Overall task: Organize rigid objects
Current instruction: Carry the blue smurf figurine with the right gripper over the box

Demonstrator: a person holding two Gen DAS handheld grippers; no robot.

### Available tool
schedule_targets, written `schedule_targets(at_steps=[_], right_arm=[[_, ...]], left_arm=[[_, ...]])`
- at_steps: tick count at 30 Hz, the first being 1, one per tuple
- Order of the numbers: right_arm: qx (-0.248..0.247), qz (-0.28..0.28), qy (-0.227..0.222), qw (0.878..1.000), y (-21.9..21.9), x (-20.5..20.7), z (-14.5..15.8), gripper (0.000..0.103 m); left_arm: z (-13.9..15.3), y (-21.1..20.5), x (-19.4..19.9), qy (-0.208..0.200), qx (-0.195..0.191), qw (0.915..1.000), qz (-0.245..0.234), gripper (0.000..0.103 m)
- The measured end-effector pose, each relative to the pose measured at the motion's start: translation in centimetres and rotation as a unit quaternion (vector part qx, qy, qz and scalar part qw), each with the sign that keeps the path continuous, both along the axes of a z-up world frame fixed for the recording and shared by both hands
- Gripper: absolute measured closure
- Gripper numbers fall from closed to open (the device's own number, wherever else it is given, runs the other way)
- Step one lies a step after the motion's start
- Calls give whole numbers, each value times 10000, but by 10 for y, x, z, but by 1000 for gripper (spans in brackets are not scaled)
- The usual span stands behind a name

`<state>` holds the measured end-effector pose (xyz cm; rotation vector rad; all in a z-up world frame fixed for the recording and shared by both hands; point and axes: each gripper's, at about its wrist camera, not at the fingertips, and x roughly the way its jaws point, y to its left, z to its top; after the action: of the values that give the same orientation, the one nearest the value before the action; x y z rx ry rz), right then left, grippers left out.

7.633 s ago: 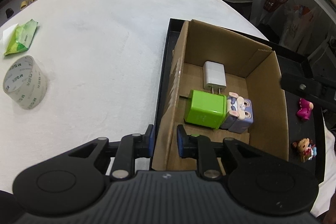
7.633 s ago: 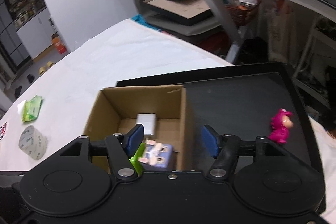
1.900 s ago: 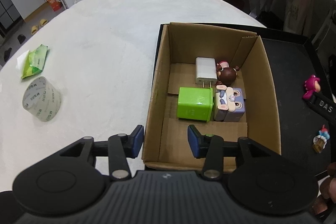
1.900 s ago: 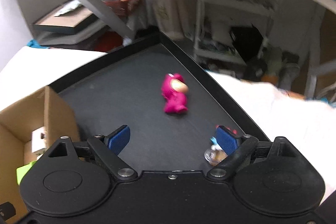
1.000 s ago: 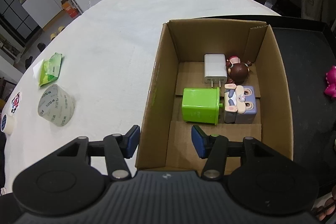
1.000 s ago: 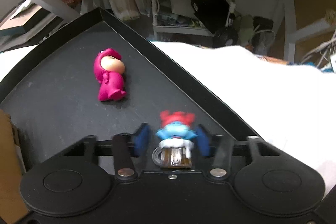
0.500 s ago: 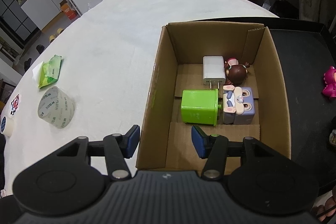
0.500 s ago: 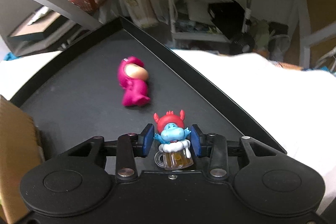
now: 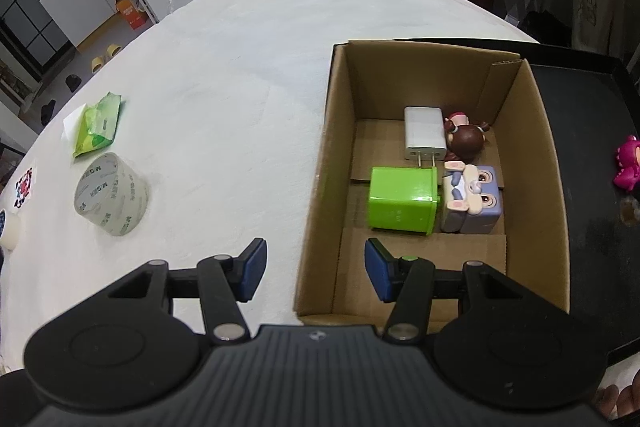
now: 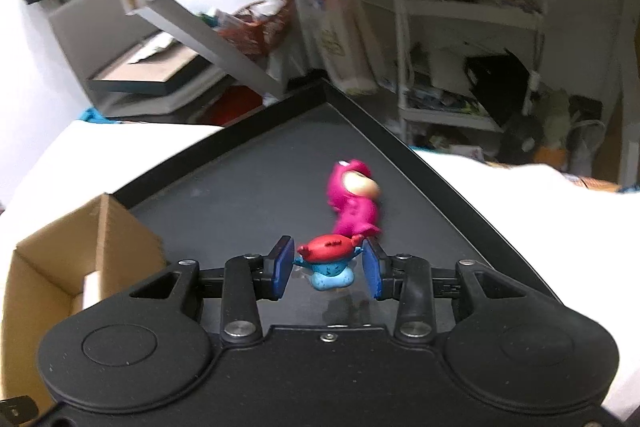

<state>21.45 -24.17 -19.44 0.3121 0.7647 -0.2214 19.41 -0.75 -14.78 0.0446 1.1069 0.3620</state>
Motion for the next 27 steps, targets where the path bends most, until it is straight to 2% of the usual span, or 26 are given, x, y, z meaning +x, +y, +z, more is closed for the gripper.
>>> schedule_targets(at_steps=[3, 9, 19, 27], right_arm=[[79, 267, -131, 9995, 10, -3, 10, 66], [-61, 573, -373, 9976, 30, -6, 27, 66], [-257, 845, -714, 9935, 53, -9, 54, 66], [-508, 1320, -1102, 9838, 84, -20, 74, 66]], left_arm=[[1, 5, -3, -13, -88, 10000, 3, 50], [4, 15, -6, -103, -292, 9995, 32, 50], [3, 31, -14, -167, -633, 9978, 46, 50], [0, 42, -20, -273, -854, 9960, -13, 50]])
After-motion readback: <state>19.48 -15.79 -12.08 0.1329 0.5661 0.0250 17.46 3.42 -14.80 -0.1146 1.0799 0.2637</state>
